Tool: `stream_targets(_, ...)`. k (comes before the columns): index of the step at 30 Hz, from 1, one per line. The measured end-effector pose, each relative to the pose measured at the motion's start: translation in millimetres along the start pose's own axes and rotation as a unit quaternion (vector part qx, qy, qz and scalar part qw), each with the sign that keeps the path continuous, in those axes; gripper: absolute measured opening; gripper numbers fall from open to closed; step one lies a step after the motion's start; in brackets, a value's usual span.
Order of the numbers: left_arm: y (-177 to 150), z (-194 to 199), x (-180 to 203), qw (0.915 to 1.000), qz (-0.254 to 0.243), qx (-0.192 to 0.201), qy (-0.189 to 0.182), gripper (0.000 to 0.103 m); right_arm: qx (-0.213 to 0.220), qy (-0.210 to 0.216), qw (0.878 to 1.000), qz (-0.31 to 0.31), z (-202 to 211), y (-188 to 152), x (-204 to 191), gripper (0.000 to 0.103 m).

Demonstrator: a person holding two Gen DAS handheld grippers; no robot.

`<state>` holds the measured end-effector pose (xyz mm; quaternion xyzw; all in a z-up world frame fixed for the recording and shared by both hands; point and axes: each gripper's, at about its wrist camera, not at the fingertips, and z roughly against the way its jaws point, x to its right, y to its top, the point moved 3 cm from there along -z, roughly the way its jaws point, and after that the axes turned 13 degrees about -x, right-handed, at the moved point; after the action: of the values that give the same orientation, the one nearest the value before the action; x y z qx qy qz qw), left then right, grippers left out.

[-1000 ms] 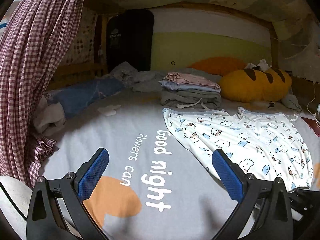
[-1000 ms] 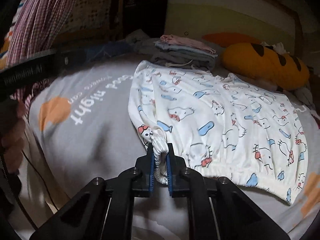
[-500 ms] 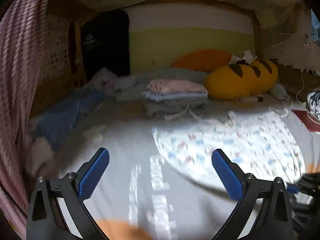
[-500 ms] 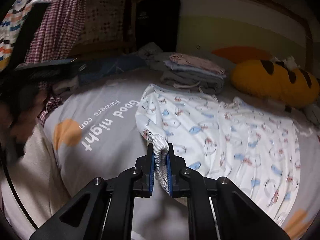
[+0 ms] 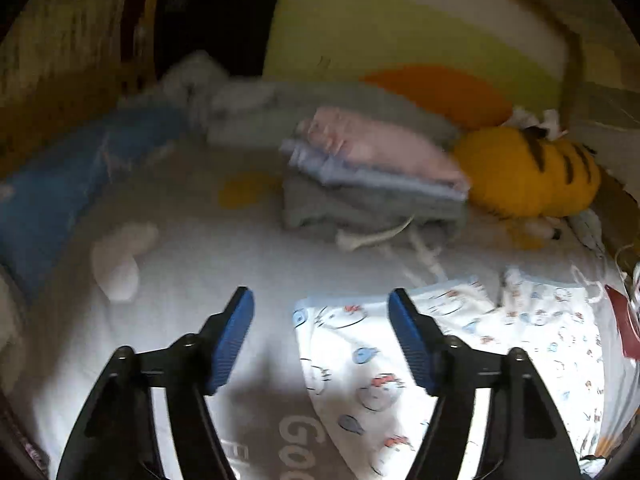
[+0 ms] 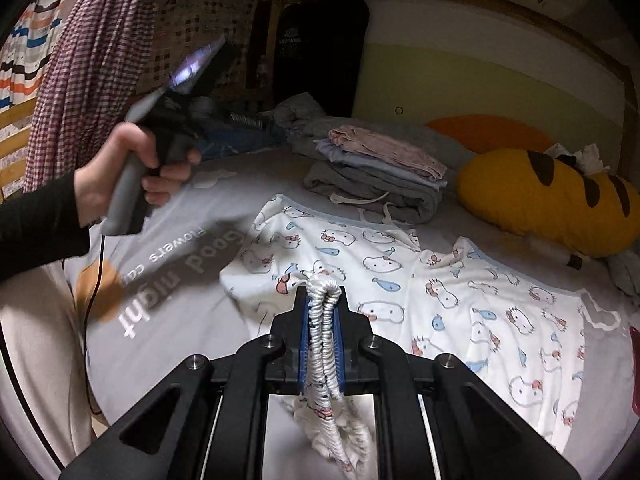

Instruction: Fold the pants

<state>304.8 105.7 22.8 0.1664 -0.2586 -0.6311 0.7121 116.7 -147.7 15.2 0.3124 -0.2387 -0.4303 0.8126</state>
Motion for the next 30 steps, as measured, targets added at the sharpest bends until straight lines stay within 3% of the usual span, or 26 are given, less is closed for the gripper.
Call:
stream_targets(6, 8, -59, -8, 0.9982, -0.017, -0.058, 0.0, 0.056, -0.012, 0.019, 0.999, -0.023, -31, 2, 13, 0.01)
stream_targets(14, 4, -101, -11, 0.9934, -0.02, -0.113, 0.006, 0.055, -0.039, 0.013, 0.999, -0.033, -51, -16, 16, 0.01)
stream_targets(17, -3, -106, -15, 0.9923, -0.017, -0.122, 0.014, 0.043, -0.044, 0.016, 0.998, -0.032, -53, -19, 15, 0.01)
stream_targets(21, -2, -106, -11, 0.9929, -0.022, -0.117, 0.008, 0.01, -0.036, 0.015, 0.999, -0.019, -46, -22, 8, 0.01)
stream_targets(24, -1, -100, -5, 0.9941, -0.025, -0.105, 0.01, 0.003, -0.033, 0.011, 0.999, -0.018, -41, -25, 6, 0.01)
stream_targets(30, 20, -100, 26, 0.9941, -0.067, -0.08, 0.029, 0.002, -0.01, -0.015, 0.997, -0.071, -6, -26, 3, 0.01)
